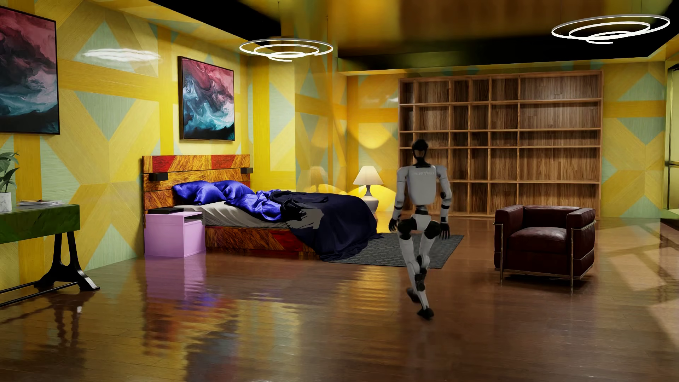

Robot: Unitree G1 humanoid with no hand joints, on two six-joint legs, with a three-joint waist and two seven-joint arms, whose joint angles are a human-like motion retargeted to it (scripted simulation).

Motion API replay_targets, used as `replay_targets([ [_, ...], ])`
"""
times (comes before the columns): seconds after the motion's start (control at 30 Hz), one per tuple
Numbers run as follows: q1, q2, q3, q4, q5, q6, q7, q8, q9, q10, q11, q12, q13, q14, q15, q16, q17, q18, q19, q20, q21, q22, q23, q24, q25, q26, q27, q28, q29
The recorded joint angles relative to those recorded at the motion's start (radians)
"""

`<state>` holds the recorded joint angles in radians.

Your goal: Go to the bed

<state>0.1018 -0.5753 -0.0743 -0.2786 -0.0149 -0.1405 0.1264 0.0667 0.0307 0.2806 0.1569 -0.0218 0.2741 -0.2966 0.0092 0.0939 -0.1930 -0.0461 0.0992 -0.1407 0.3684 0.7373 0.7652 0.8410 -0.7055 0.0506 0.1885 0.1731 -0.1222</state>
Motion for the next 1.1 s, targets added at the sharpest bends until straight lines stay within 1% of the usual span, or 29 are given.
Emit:
replay_targets([
  [0.03,0.033,0.003,-0.011,0.000,0.036,0.014,-0.029,0.054,-0.006,-0.005,0.031,-0.002,0.005,-0.001,0.034,0.004,0.015,-0.007,-0.033,-0.013,-0.015,0.002,0.014,-0.004,-0.005,0.005,0.001,-0.003,-0.001],
  [0.07,0.067,0.002,-0.020,0.007,0.076,0.032,-0.058,0.110,-0.011,-0.006,0.081,0.000,0.010,0.003,0.110,0.007,0.033,-0.019,-0.097,-0.024,-0.031,0.007,0.031,-0.009,-0.011,0.012,0.004,-0.007,-0.003],
  [0.1,0.094,0.007,-0.025,0.019,0.091,0.053,-0.077,0.108,-0.016,0.004,0.125,0.007,0.012,0.029,0.170,0.009,0.050,-0.027,-0.130,-0.033,-0.047,0.017,0.055,-0.015,-0.018,0.023,0.010,-0.009,-0.005],
  [0.13,0.112,0.014,-0.029,0.038,0.103,0.078,-0.090,0.085,-0.018,0.028,0.174,0.022,0.005,0.070,0.176,0.010,0.067,-0.038,-0.145,-0.039,-0.061,0.031,0.086,-0.020,-0.027,0.038,0.019,-0.011,-0.002],
  [0.17,0.111,0.022,-0.033,0.059,0.117,0.105,-0.107,0.063,-0.018,0.080,0.221,0.042,-0.011,0.139,0.141,0.010,0.081,-0.074,-0.163,-0.046,-0.074,0.048,0.120,-0.021,-0.038,0.057,0.029,-0.017,0.005],
  [0.2,0.086,0.040,-0.036,0.082,0.130,0.133,-0.139,0.039,-0.015,0.168,0.254,0.059,-0.033,0.235,0.094,0.015,0.094,-0.158,-0.173,-0.068,-0.088,0.064,0.149,-0.017,-0.050,0.072,0.036,-0.036,0.014],
  [0.23,0.039,0.060,-0.043,0.096,0.135,0.156,-0.151,0.009,-0.011,0.292,0.282,0.070,-0.058,0.333,0.045,0.032,0.107,-0.200,-0.179,-0.116,-0.102,0.076,0.170,-0.004,-0.060,0.070,0.037,-0.073,0.018],
  [0.27,-0.024,0.084,-0.053,0.119,0.135,0.174,-0.118,-0.026,-0.006,0.451,0.309,0.076,-0.084,0.442,-0.003,0.067,0.122,-0.202,-0.185,-0.187,-0.115,0.075,0.185,0.019,-0.070,0.047,0.031,-0.123,0.014],
  [0.3,-0.101,0.109,-0.059,0.173,0.137,0.192,-0.076,-0.059,0.001,0.616,0.335,0.082,-0.114,0.529,-0.050,0.112,0.136,-0.202,-0.189,-0.258,-0.120,0.054,0.195,0.043,-0.082,0.013,0.023,-0.171,0.003],
  [0.33,-0.182,0.135,-0.060,0.251,0.148,0.210,-0.044,-0.091,0.010,0.770,0.360,0.095,-0.156,0.598,-0.094,0.165,0.148,-0.202,-0.191,-0.299,-0.120,0.014,0.213,0.049,-0.098,-0.018,0.007,-0.203,-0.007],
  [0.37,-0.264,0.167,-0.051,0.307,0.165,0.230,-0.064,-0.112,0.018,0.893,0.380,0.116,-0.197,0.548,-0.135,0.191,0.157,-0.202,-0.192,-0.302,-0.108,-0.029,0.219,0.030,-0.118,-0.019,0.000,-0.206,-0.013],
  [0.4,-0.348,0.201,-0.036,0.348,0.187,0.247,-0.110,-0.127,0.026,0.986,0.399,0.151,-0.239,0.448,-0.174,0.200,0.160,-0.203,-0.192,-0.269,-0.098,-0.072,0.233,-0.010,-0.140,0.004,-0.013,-0.174,-0.022],
  [0.43,-0.424,0.243,-0.022,0.387,0.206,0.262,-0.127,-0.134,0.032,1.030,0.406,0.189,-0.284,0.344,-0.208,0.192,0.160,-0.189,-0.193,-0.215,-0.094,-0.105,0.240,-0.061,-0.157,0.035,-0.018,-0.116,-0.031],
  [0.5,-0.552,0.340,0.008,0.428,0.235,0.276,-0.138,-0.134,0.037,0.977,0.382,0.244,-0.372,0.188,-0.250,0.147,0.167,-0.111,-0.193,-0.111,-0.117,-0.122,0.222,-0.146,-0.166,0.097,-0.019,0.005,-0.050],
  [0.57,-0.639,0.428,0.041,0.440,0.249,0.272,-0.126,-0.112,0.033,0.761,0.339,0.268,-0.432,0.119,-0.268,0.124,0.161,-0.075,-0.191,-0.053,-0.128,-0.107,0.167,-0.180,-0.155,0.132,-0.056,0.040,-0.075],
  [0.63,-0.676,0.500,0.070,0.438,0.252,0.256,-0.085,-0.081,0.021,0.433,0.296,0.264,-0.482,0.169,-0.277,0.116,0.137,-0.042,-0.187,-0.048,-0.101,-0.057,0.096,-0.167,-0.148,0.144,-0.107,0.014,-0.093],
  [0.67,-0.674,0.538,0.081,0.432,0.251,0.246,-0.056,-0.066,0.012,0.240,0.263,0.258,-0.499,0.214,-0.274,0.111,0.124,-0.061,-0.185,-0.052,-0.081,-0.026,0.060,-0.150,-0.140,0.149,-0.128,-0.010,-0.100],
  [0.7,-0.656,0.580,0.089,0.416,0.249,0.235,-0.038,-0.051,0.002,0.039,0.219,0.253,-0.509,0.231,-0.264,0.104,0.112,-0.100,-0.184,-0.054,-0.061,0.003,0.027,-0.131,-0.127,0.153,-0.144,-0.034,-0.102],
  [0.73,-0.660,0.623,0.096,0.400,0.253,0.225,-0.043,-0.038,-0.006,-0.074,0.189,0.252,-0.513,0.215,-0.263,0.099,0.105,-0.109,-0.184,-0.049,-0.039,0.026,-0.002,-0.113,-0.113,0.158,-0.155,-0.052,-0.101],
  [0.77,-0.667,0.666,0.101,0.388,0.255,0.215,-0.061,-0.026,-0.013,-0.101,0.170,0.252,-0.510,0.220,-0.261,0.088,0.096,-0.188,-0.181,-0.039,-0.016,0.043,-0.028,-0.100,-0.103,0.159,-0.160,-0.063,-0.096],
  [0.83,-0.689,0.738,0.111,0.354,0.238,0.191,-0.089,-0.018,-0.026,0.002,0.149,0.254,-0.478,0.368,-0.241,0.052,0.080,-0.055,-0.184,-0.013,0.022,0.062,-0.067,-0.087,-0.086,0.153,-0.162,-0.069,-0.097],
  [0.87,-0.685,0.766,0.116,0.341,0.226,0.173,-0.088,-0.024,-0.032,0.069,0.165,0.256,-0.448,0.417,-0.209,0.036,0.081,-0.014,-0.185,0.001,0.032,0.069,-0.062,-0.080,-0.081,0.151,-0.157,-0.067,-0.124],
  [0.9,-0.681,0.779,0.124,0.326,0.209,0.152,-0.081,-0.032,-0.037,0.121,0.193,0.256,-0.413,0.401,-0.152,0.020,0.089,0.009,-0.185,0.017,0.036,0.074,-0.030,-0.072,-0.085,0.153,-0.137,-0.064,-0.160],
  [0.93,-0.666,0.773,0.134,0.311,0.189,0.129,-0.069,-0.038,-0.041,0.154,0.240,0.256,-0.383,0.364,-0.068,0.001,0.104,0.038,-0.182,0.042,0.038,0.072,0.031,-0.067,-0.094,0.158,-0.097,-0.058,-0.183],
  [0.97,-0.637,0.742,0.145,0.300,0.166,0.108,-0.048,-0.031,-0.042,0.157,0.322,0.257,-0.368,0.328,0.025,-0.021,0.122,0.050,-0.134,0.076,0.049,0.062,0.114,-0.070,-0.101,0.159,-0.050,-0.047,-0.168],
  [1.0,-0.604,0.688,0.156,0.292,0.138,0.089,-0.022,-0.034,-0.041,0.150,0.437,0.260,-0.370,0.296,0.124,-0.045,0.132,0.057,-0.087,0.110,0.080,0.046,0.205,-0.080,-0.115,0.149,-0.017,-0.035,-0.105],
  [1.03,-0.570,0.617,0.165,0.284,0.099,0.073,0.010,-0.045,-0.037,0.147,0.587,0.246,-0.377,0.265,0.211,-0.067,0.124,0.062,0.023,0.137,0.136,0.028,0.271,-0.089,-0.155,0.144,-0.002,-0.041,-0.011],
  [1.07,-0.537,0.537,0.170,0.272,0.045,0.057,0.046,-0.065,-0.033,0.148,0.744,0.236,-0.388,0.233,0.273,-0.085,0.098,0.068,0.091,0.149,0.197,0.015,0.301,-0.092,-0.208,0.129,0.000,-0.044,0.058],
  [1.1,-0.497,0.458,0.171,0.256,-0.007,0.041,0.079,-0.078,-0.028,0.146,0.884,0.220,-0.389,0.203,0.281,-0.093,0.067,0.075,0.112,0.146,0.231,0.011,0.284,-0.081,-0.246,0.115,0.013,-0.044,0.063],
])
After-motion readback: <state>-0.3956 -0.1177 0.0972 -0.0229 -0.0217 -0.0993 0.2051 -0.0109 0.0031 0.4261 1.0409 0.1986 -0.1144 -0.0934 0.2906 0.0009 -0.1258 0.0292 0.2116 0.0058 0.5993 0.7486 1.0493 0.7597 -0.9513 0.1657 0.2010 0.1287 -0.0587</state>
